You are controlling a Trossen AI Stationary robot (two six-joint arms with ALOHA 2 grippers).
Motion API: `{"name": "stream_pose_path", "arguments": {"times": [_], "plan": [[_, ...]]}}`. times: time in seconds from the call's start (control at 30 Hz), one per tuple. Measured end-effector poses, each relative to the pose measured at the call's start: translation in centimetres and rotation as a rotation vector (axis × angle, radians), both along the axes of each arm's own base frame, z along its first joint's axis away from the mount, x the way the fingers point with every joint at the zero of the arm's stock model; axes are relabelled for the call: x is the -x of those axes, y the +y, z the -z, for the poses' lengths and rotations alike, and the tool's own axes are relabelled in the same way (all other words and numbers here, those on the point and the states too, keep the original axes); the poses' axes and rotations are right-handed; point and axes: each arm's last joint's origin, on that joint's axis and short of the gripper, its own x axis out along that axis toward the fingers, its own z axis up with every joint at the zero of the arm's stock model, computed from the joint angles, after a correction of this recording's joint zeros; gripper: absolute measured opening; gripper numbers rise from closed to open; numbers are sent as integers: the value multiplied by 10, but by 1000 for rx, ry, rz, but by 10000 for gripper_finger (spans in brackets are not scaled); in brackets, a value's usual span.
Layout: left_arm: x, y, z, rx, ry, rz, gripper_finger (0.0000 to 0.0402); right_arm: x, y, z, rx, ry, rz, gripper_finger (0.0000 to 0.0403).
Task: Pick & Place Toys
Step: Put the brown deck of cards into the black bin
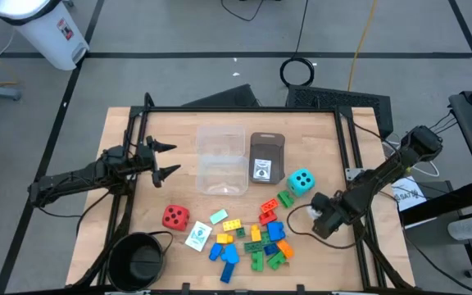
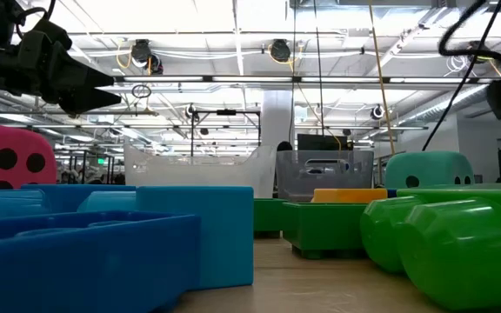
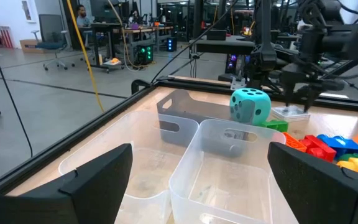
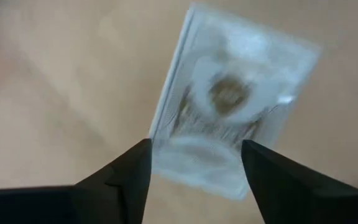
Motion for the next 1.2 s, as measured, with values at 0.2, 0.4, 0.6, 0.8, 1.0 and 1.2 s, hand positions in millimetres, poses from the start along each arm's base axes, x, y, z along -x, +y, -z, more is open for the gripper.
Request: {"name": "stream_pose_path", "arguments": {"times": [0.2, 0.4, 0.6, 0.8, 1.0, 1.2], "plan": [[0, 0, 0, 0, 0, 0, 379, -8, 2, -2, 36, -131, 29, 208], [0, 0, 0, 0, 0, 0, 379, -26, 6, -8, 101, -359, -196, 208], [0, 0, 0, 0, 0, 0, 379, -49, 11, -22, 217, -669, -237, 208], [0, 0, 0, 0, 0, 0, 379, -68, 20, -48, 427, -996, -274, 208], [0, 0, 0, 0, 0, 0, 379, -85, 35, -67, 576, -1232, -378, 223], [0, 0, 0, 0, 0, 0, 379, -95, 45, -85, 596, -1438, -447, 300]]}}
